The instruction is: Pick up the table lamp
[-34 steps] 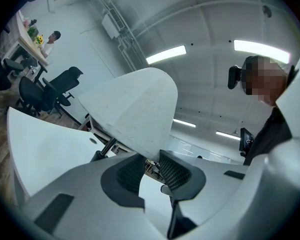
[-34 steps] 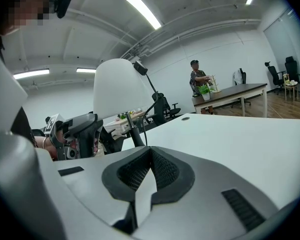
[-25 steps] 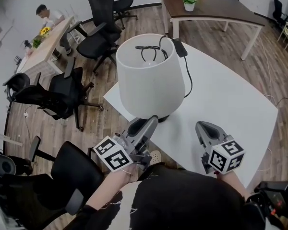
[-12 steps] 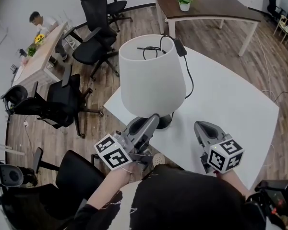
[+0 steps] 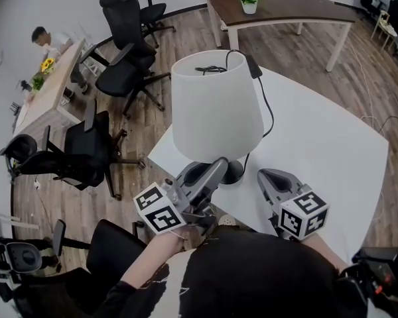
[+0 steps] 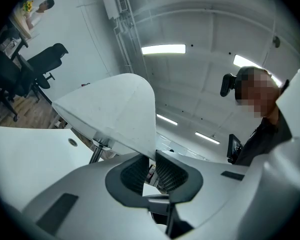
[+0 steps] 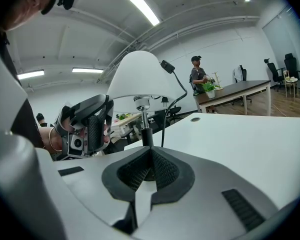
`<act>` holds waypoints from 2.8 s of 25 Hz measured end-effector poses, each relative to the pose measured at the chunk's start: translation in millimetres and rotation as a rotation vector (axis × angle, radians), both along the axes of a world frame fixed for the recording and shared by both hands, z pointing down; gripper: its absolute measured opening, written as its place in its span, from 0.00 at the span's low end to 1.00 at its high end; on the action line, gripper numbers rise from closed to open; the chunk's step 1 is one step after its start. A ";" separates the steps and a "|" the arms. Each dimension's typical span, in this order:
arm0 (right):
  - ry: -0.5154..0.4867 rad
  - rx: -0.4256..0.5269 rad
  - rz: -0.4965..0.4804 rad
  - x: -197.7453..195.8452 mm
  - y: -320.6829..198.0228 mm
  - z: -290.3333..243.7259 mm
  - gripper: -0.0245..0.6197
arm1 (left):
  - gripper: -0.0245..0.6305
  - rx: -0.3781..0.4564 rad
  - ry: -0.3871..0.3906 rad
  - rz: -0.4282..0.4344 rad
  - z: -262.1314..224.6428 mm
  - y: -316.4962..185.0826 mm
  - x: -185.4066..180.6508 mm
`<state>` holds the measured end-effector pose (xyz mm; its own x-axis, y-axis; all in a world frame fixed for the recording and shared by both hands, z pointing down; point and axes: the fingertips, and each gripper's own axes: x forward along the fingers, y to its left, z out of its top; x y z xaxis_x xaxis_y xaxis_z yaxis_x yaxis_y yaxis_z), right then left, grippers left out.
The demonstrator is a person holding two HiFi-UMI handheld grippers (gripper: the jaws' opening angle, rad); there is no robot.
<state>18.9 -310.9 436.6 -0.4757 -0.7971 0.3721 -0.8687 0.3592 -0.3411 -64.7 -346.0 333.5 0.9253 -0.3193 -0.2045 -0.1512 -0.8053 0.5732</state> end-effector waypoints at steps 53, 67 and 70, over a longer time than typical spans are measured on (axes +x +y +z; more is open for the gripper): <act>0.183 0.035 0.036 -61.3 -92.3 37.6 0.30 | 0.07 0.242 -0.098 0.193 -36.6 -23.2 18.8; 0.176 0.097 0.106 -3.0 -13.7 -0.5 0.30 | 0.07 0.323 -0.074 0.252 -73.9 63.2 73.5; 0.183 0.101 0.112 13.1 17.7 -7.3 0.30 | 0.07 0.328 -0.066 0.255 -80.4 95.1 88.2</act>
<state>32.0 -293.1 429.3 -0.3141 -0.8787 0.3596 -0.9491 0.2813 -0.1415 23.5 -250.8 253.1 0.9809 -0.0060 -0.1944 0.0489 -0.9598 0.2763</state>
